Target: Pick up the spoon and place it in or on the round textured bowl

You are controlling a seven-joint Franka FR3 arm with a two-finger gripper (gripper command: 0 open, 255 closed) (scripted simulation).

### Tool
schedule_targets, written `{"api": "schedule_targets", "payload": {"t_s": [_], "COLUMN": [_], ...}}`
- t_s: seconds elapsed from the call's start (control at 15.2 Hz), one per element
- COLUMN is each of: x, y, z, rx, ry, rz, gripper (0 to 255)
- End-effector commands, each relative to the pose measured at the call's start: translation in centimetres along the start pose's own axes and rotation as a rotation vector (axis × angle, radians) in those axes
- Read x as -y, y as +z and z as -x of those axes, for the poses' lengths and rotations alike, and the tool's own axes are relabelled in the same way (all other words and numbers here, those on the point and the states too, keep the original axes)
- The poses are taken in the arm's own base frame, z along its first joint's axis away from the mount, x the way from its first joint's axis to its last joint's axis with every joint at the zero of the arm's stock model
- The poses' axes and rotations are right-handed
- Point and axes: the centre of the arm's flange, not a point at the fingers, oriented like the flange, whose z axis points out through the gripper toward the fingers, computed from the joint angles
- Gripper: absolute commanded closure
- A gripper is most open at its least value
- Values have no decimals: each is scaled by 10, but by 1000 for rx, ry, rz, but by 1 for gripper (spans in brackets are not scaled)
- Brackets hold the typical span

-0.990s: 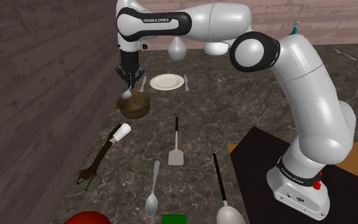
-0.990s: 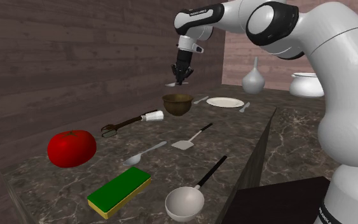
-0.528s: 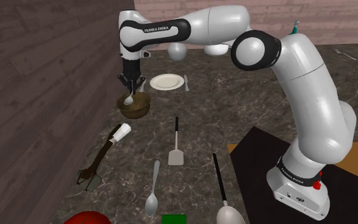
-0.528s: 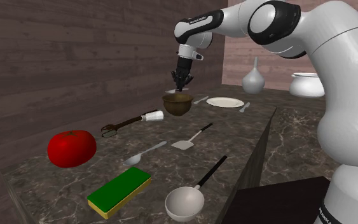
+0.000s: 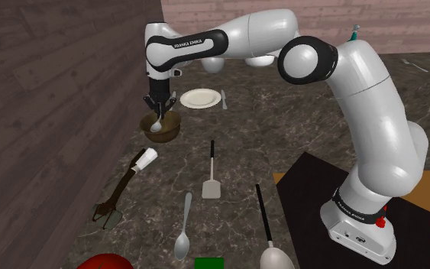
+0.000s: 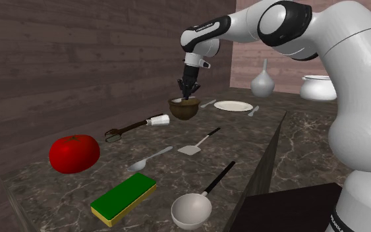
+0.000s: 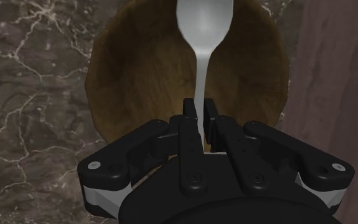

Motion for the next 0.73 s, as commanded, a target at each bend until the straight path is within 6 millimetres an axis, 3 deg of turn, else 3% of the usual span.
{"api": "schedule_targets", "payload": {"t_s": [0.0, 0.2, 0.26, 0.59, 0.66], "x": [0, 0, 0, 0, 0], "y": [1, 1, 1, 1, -12], "z": [0, 0, 0, 0, 0], "rx": [1, 1, 1, 1, 1], "ry": [0, 0, 0, 0, 0], "rz": [1, 1, 1, 1, 1], "gripper": [255, 255, 0, 0, 0]}}
